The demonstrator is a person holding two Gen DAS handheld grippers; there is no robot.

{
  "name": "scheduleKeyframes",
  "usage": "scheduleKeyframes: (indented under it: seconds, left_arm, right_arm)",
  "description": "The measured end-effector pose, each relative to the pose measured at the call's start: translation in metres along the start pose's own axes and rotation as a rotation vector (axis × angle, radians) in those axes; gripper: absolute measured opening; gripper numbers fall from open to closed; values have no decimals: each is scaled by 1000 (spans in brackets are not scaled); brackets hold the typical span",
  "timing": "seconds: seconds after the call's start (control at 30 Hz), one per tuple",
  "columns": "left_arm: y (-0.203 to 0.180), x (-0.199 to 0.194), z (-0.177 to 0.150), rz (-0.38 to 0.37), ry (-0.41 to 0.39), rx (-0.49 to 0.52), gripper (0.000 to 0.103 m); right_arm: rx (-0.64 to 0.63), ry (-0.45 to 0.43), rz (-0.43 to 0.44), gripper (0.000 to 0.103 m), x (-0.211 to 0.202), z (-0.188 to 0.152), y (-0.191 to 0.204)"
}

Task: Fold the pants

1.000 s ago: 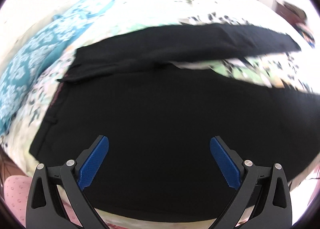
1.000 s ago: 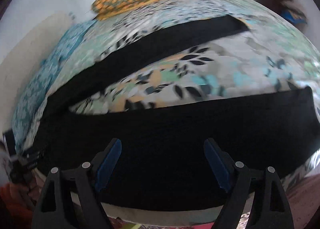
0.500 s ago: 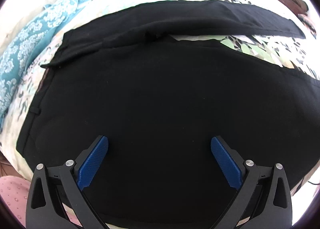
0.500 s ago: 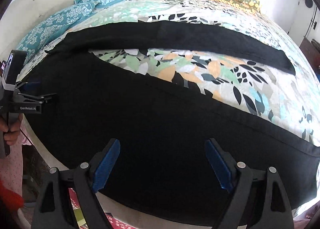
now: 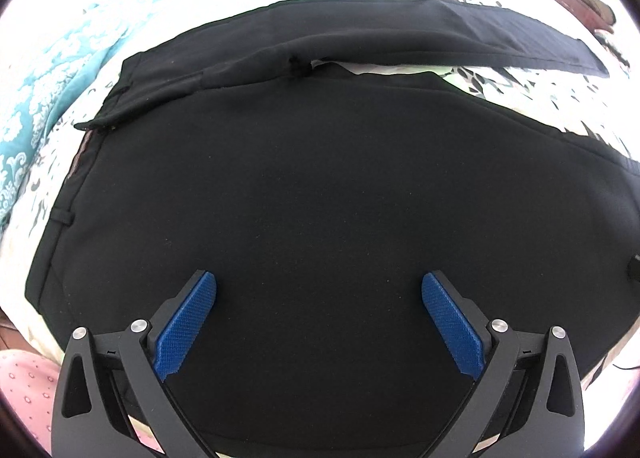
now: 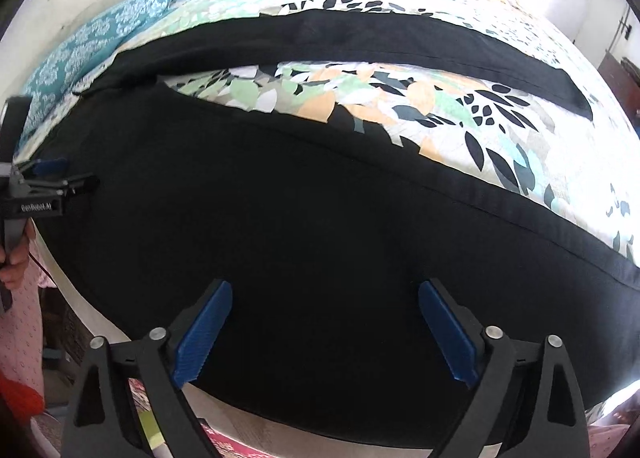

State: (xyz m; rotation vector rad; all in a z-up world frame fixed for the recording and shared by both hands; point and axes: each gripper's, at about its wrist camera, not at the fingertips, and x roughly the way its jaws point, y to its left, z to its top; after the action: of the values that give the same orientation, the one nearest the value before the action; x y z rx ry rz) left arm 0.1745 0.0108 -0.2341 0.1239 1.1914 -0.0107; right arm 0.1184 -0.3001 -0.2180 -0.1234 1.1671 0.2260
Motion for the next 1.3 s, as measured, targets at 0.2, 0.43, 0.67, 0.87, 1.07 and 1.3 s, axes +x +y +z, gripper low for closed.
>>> scheduleKeyframes:
  seconds: [0.2, 0.43, 0.67, 0.87, 1.07, 1.3]
  left_arm:
    - [1, 1, 1, -1, 1, 0, 103]
    - [0, 1, 1, 1, 1, 3, 103]
    - [0, 1, 1, 0, 1, 2, 103]
    - [2, -3, 3, -24, 29, -23, 102]
    - [33, -28, 31, -85, -62, -139, 102]
    - [83, -15, 122, 71, -188, -235, 102]
  right_arm:
    - [0, 5, 0, 101, 3, -2, 1]
    - [-15, 4, -13, 103, 6, -5, 5]
    - [-18, -16, -16, 103, 6, -9, 6]
    - [-15, -28, -26, 103, 7, -10, 7]
    - [-9, -46, -24, 103, 6, -13, 7]
    - [-17, 21, 10, 103, 1, 5, 3]
